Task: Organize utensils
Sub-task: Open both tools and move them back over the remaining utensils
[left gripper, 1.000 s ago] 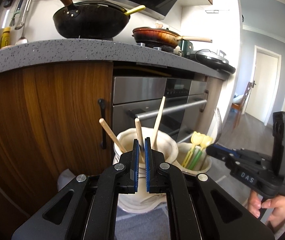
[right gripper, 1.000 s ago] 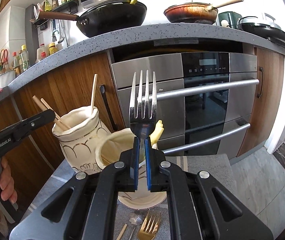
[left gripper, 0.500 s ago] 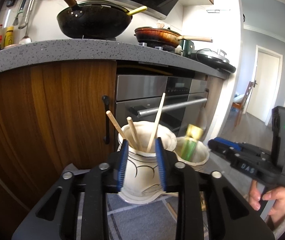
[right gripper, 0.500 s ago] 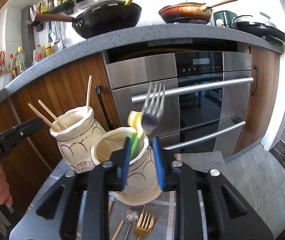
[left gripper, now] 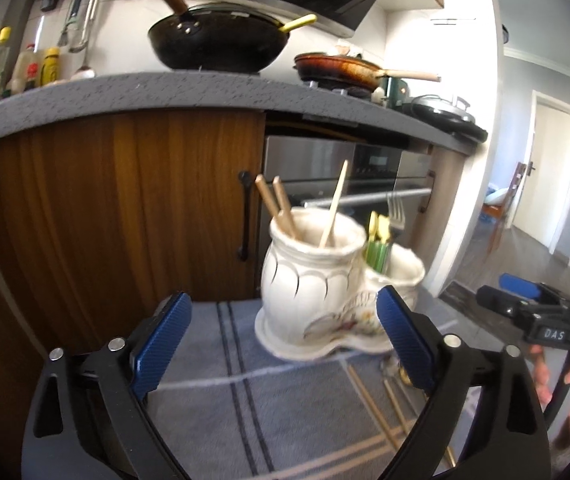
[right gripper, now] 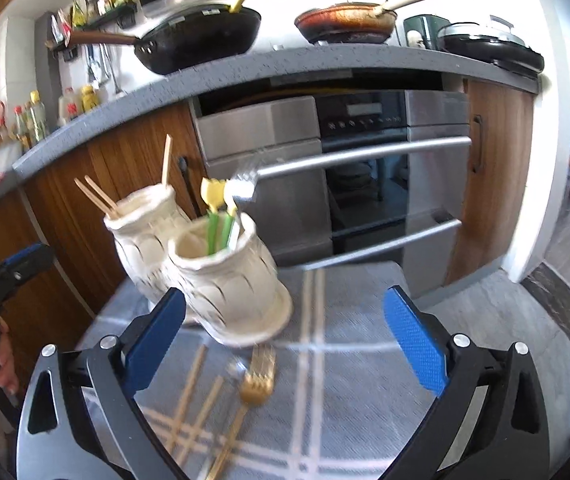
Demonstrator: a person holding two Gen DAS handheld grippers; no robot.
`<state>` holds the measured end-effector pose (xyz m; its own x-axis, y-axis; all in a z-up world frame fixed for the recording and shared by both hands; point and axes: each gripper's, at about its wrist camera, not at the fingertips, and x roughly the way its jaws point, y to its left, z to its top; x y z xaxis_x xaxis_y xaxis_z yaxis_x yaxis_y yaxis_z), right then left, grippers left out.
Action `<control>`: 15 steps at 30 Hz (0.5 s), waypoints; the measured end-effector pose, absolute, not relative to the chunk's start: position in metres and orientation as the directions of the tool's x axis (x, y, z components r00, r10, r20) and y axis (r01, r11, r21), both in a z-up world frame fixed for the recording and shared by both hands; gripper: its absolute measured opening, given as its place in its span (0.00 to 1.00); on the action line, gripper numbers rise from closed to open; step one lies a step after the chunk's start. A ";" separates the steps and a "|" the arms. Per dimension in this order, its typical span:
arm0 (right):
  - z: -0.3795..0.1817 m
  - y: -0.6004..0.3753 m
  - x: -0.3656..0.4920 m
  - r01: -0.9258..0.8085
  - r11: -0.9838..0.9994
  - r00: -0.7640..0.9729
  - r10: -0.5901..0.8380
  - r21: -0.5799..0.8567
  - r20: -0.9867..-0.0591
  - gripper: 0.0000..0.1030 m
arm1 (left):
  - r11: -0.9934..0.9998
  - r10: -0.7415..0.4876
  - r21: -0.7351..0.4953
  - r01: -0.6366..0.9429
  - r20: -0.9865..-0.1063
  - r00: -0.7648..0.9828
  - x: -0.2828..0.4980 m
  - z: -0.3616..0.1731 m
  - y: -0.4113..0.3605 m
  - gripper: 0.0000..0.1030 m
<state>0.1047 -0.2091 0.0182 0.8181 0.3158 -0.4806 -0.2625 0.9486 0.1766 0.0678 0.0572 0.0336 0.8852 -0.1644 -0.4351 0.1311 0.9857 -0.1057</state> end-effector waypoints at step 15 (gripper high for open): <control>-0.039 -0.205 0.083 -0.244 0.959 0.719 0.278 0.142 -0.637 0.95 | 0.994 -0.108 -0.084 0.071 -0.612 0.784 0.046 -0.037 0.053 0.94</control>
